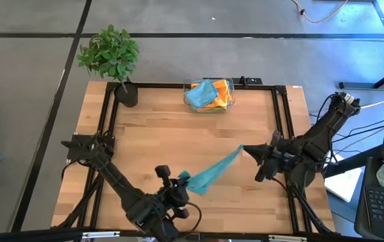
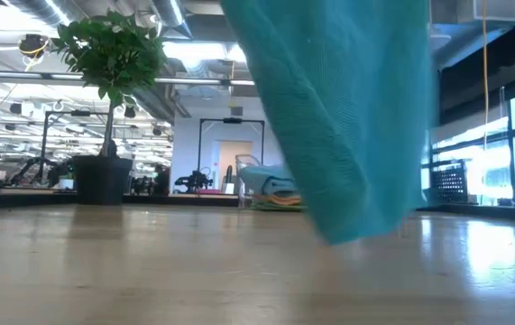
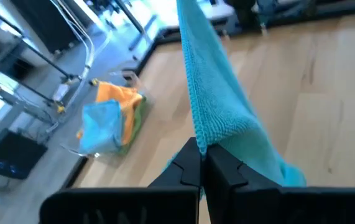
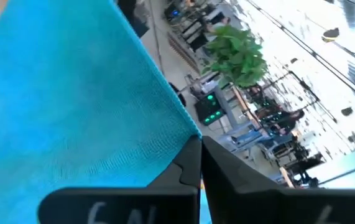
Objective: Fold microfiber towels
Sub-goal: Fold the blue microfiber towel
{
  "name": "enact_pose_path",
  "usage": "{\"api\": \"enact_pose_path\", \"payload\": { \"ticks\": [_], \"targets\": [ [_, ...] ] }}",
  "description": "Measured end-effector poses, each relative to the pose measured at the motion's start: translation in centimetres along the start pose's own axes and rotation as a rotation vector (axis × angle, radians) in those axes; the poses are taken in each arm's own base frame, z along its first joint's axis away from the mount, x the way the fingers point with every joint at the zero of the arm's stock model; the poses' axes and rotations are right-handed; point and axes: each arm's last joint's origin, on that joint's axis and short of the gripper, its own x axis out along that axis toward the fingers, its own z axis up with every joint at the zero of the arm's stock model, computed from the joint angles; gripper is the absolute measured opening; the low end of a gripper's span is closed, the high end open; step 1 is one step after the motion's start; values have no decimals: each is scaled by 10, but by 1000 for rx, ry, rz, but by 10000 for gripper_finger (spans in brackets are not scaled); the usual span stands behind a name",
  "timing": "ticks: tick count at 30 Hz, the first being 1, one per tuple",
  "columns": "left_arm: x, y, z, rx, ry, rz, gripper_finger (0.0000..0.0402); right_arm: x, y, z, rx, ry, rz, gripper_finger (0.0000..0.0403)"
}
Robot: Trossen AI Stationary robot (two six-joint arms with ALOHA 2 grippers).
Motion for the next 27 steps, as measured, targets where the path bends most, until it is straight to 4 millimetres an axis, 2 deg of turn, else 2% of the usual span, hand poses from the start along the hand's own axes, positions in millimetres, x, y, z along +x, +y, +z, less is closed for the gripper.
{"api": "enact_pose_path", "payload": {
  "ticks": [3,6,8,11,12,14,18,22,27],
  "targets": [
    [-3,-1,-1,-12,-23,8,0,0,-5,1,42,11,-52,17],
    [3,-1,-1,-52,58,-36,0,5,-11,0,111,28,-78,20],
    [9,-1,-4,-88,126,-60,0,10,-11,0,192,2,1,18],
    [9,-7,-7,-138,147,-87,0,12,-2,-1,232,-70,259,13],
    [9,-9,-8,-137,146,-92,0,11,-1,-1,245,-75,287,11],
    [8,-11,-15,-85,159,-72,0,11,-3,-1,240,-58,230,6],
    [12,-11,-22,-70,148,-36,0,18,-13,-7,145,50,-22,5],
    [8,-17,-27,-130,204,-69,0,15,-9,-9,162,26,81,12],
    [18,-20,-35,-100,158,1,0,23,-14,-13,114,112,-94,5]
  ]
}}
